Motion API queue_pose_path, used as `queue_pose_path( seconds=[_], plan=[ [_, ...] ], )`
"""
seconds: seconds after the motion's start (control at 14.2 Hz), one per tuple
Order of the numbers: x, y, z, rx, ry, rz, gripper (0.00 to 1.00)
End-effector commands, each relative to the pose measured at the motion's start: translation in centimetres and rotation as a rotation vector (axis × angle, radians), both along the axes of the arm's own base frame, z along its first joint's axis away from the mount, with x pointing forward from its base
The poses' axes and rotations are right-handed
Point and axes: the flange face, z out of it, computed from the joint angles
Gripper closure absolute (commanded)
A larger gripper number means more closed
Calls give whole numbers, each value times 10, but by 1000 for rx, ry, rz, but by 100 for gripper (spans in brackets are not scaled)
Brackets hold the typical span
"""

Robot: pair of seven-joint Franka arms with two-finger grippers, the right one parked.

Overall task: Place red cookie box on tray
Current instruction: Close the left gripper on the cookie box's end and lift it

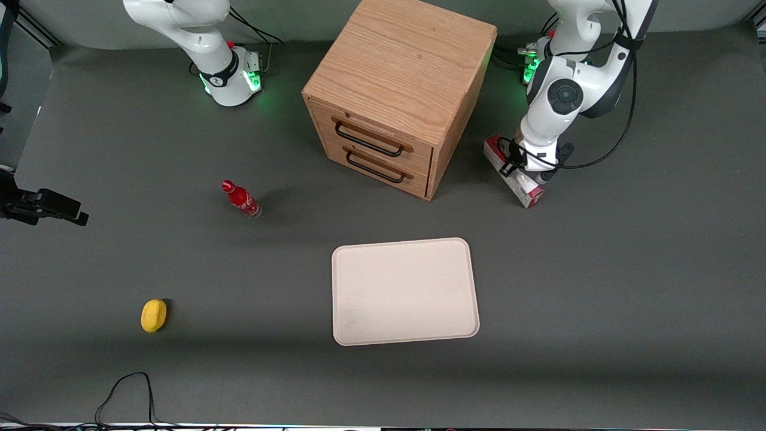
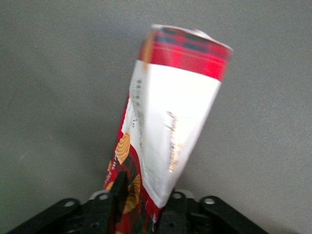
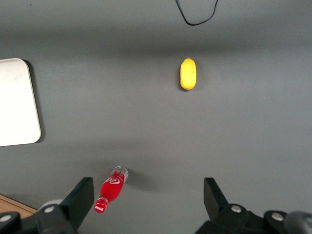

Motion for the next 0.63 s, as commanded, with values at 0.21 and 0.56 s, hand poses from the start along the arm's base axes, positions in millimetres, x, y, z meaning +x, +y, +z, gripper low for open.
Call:
queue_pose_path(
  seconds=[0.21,0.56],
  plan=[
    [22,-21,36,55,74,-60,100],
    [103,-37,145,13,66,-125,100]
  ],
)
